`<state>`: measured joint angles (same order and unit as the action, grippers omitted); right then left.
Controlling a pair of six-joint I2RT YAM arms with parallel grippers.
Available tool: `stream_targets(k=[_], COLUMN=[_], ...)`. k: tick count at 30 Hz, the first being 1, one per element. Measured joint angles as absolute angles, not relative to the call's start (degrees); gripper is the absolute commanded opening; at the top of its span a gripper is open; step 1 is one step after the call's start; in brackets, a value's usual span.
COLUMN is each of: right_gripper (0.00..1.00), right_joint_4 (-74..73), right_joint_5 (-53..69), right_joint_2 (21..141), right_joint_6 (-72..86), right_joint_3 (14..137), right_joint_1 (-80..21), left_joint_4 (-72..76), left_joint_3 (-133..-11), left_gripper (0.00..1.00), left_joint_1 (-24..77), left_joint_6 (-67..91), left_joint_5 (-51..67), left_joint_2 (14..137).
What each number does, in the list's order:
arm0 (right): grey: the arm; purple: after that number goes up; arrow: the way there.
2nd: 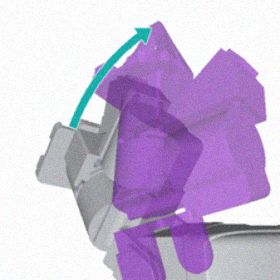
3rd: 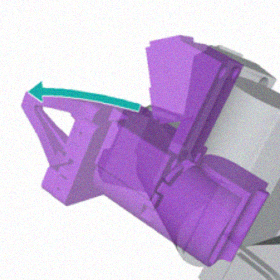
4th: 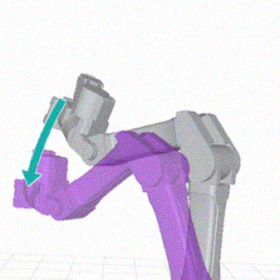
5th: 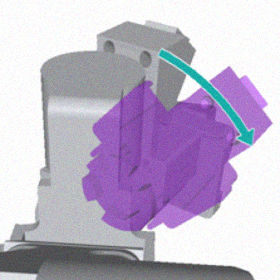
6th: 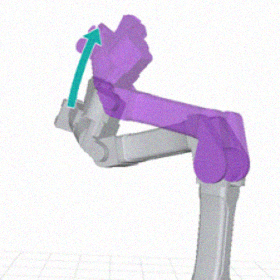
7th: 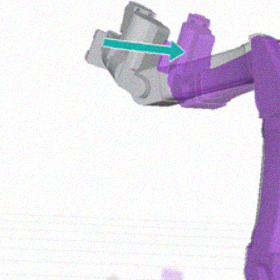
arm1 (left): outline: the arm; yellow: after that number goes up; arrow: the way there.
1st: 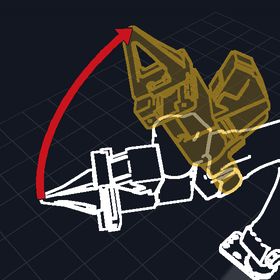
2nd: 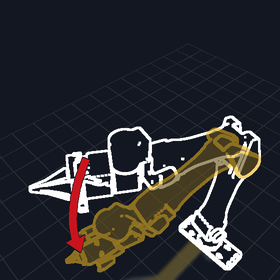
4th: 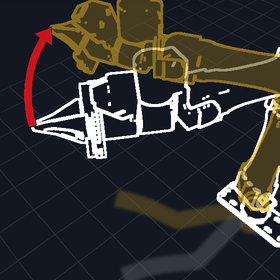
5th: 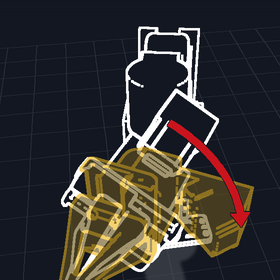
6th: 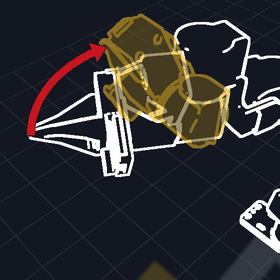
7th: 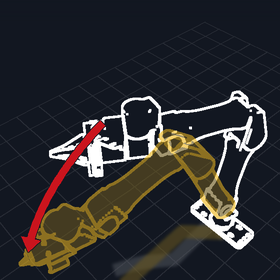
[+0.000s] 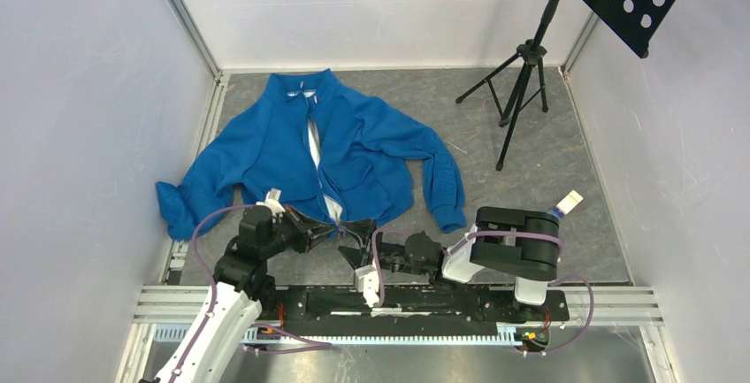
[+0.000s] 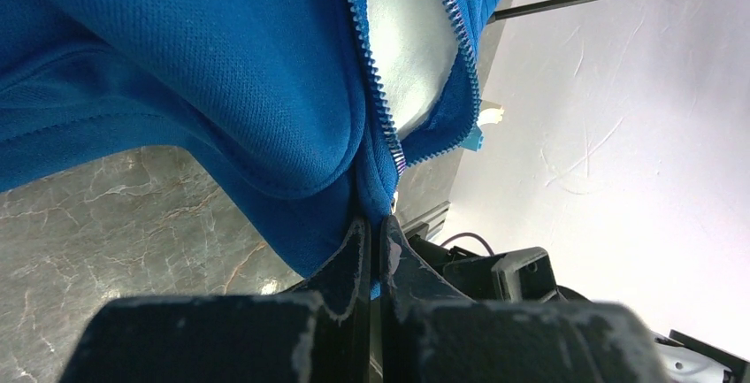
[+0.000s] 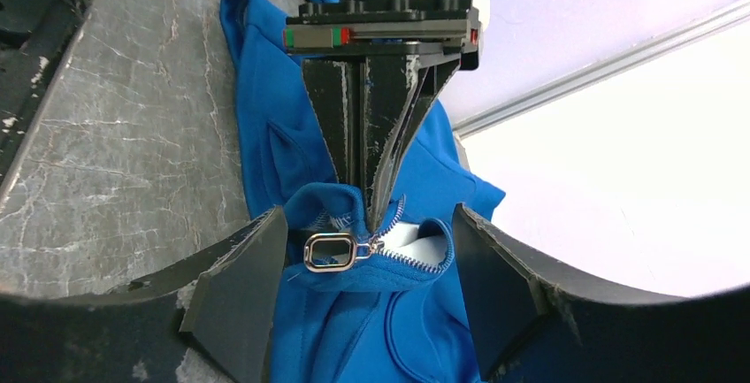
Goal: Zip up the jacket
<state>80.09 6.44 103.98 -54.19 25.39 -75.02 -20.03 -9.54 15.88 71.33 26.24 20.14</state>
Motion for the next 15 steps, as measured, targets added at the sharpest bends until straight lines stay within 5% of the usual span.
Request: stream_targets(k=[15], right_gripper=[0.62], right_joint_4=[82.76], right_joint_5=[2.13], right_joint_2=[109.73], right_joint_6=[-54.74], right_joint_3=[28.03], right_joint_1=[-75.02], left_joint_4=[-19.81], left_joint_3=[-9.13], left_gripper=[0.02], left_joint_1=[15.88], left_joint_6=[73.23], left_joint_5=[26.7], left_joint_2=[17.76])
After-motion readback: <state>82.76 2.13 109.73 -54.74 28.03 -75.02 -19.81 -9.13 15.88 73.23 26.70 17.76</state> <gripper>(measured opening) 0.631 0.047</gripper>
